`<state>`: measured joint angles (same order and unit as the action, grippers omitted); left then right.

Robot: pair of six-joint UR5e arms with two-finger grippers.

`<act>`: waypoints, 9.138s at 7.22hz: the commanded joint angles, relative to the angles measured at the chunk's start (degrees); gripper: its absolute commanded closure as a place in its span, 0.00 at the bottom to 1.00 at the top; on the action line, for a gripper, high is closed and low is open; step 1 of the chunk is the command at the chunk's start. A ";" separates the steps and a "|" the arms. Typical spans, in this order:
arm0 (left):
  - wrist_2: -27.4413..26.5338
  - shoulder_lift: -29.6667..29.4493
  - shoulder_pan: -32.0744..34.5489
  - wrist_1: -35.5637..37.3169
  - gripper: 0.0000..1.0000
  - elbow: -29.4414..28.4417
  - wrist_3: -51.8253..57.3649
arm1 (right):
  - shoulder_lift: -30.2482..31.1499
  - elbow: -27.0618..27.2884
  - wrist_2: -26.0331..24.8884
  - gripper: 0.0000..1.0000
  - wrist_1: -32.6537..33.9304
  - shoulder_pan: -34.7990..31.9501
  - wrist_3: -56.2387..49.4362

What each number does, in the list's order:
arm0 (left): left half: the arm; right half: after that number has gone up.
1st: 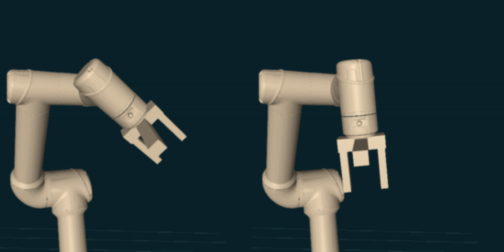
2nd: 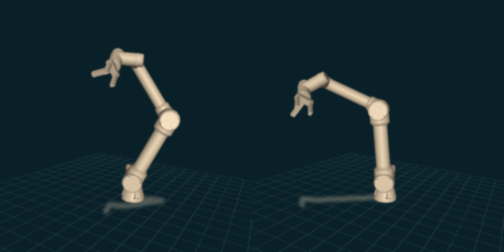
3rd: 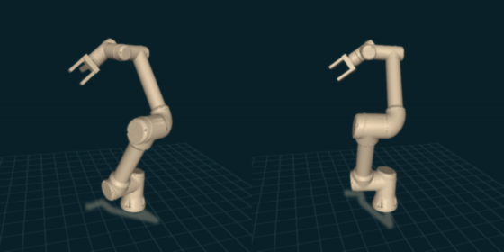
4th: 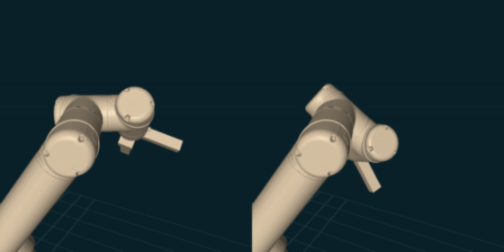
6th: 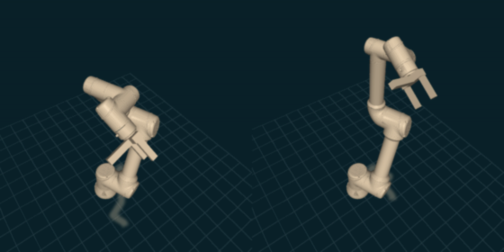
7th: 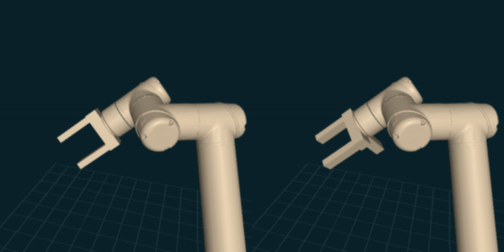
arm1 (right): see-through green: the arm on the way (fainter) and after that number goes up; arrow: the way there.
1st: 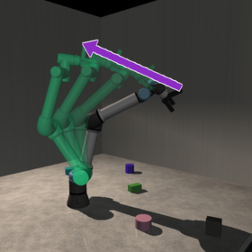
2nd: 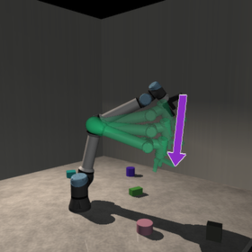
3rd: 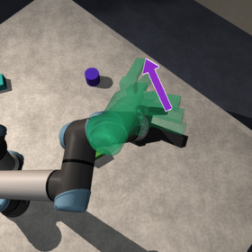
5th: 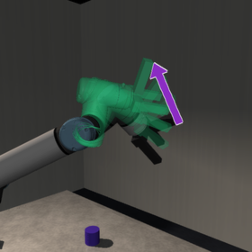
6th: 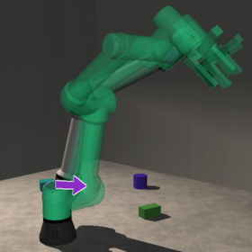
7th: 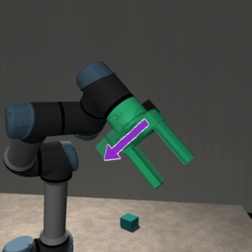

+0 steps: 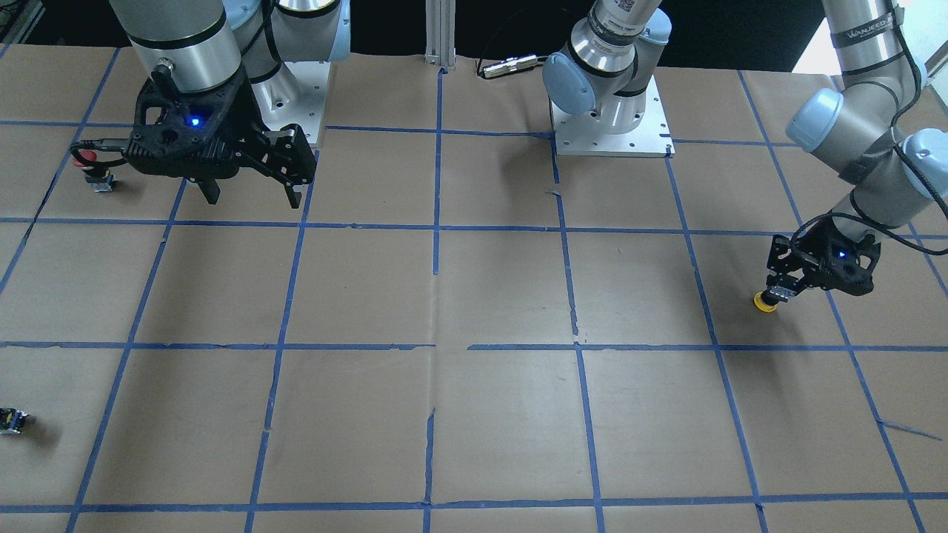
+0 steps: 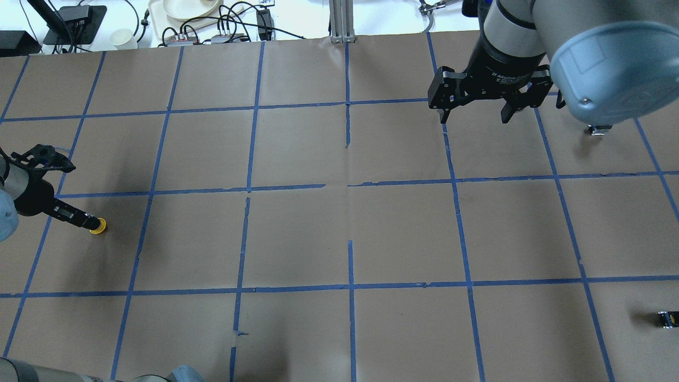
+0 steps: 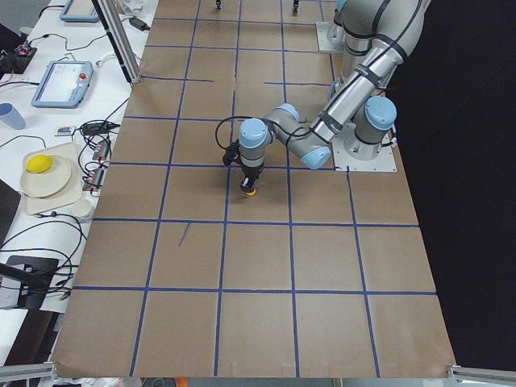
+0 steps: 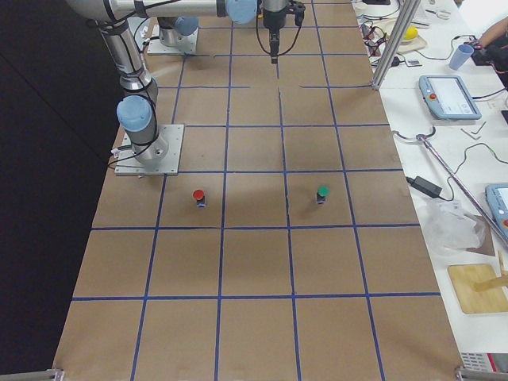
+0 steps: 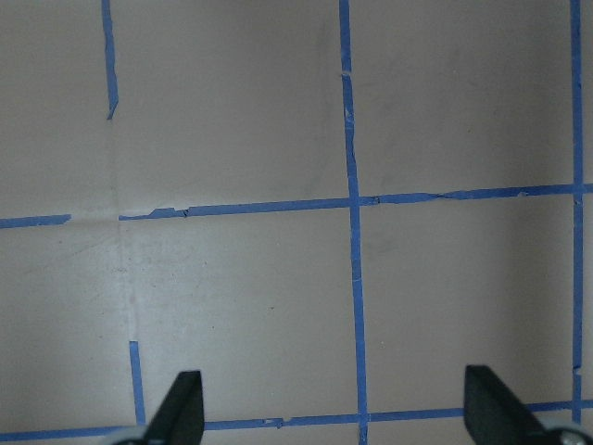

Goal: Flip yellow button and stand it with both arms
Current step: 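Carry the yellow button up toward the table center with the left gripper, then bring the right gripper to the yellow cap held by the left gripper, then close the right gripper on the yellow cap while the left gripper opens, then carry the button with the right gripper toward the green button while the left arm withdraws, then lower the button upright onto the table with the right gripper and release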

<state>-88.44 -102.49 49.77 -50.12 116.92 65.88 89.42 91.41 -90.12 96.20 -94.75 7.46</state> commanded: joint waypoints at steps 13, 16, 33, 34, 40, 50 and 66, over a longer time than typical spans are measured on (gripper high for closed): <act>78.46 10.64 33.09 -53.77 0.93 -7.86 -26.32 | 2.68 -0.79 9.84 0.00 -4.76 9.47 -0.87; 86.66 11.79 35.92 -53.68 0.93 -6.35 -26.50 | 2.77 -0.18 33.86 0.00 -17.02 20.45 -4.09; 95.99 13.90 41.37 -52.98 0.93 -6.71 -32.21 | 4.00 2.64 67.62 0.39 -30.37 15.03 -1.84; 95.99 13.90 41.38 -52.98 0.93 -6.79 -32.21 | 4.18 2.72 67.36 0.51 -30.46 15.03 -1.92; 95.29 13.72 41.38 -52.28 0.00 -6.97 -32.30 | 4.27 2.64 67.09 0.66 -30.37 15.12 -1.75; 50.18 10.13 33.02 -24.22 0.00 -8.64 -51.95 | 8.92 7.18 21.07 0.71 -16.75 16.79 -59.24; -2.41 13.73 45.86 -38.30 0.00 -28.23 -65.44 | 0.41 23.90 11.11 0.77 16.12 52.38 -171.62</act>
<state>-87.99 -88.76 95.07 -88.62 89.03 0.51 90.65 115.45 -78.97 111.98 -42.77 -160.96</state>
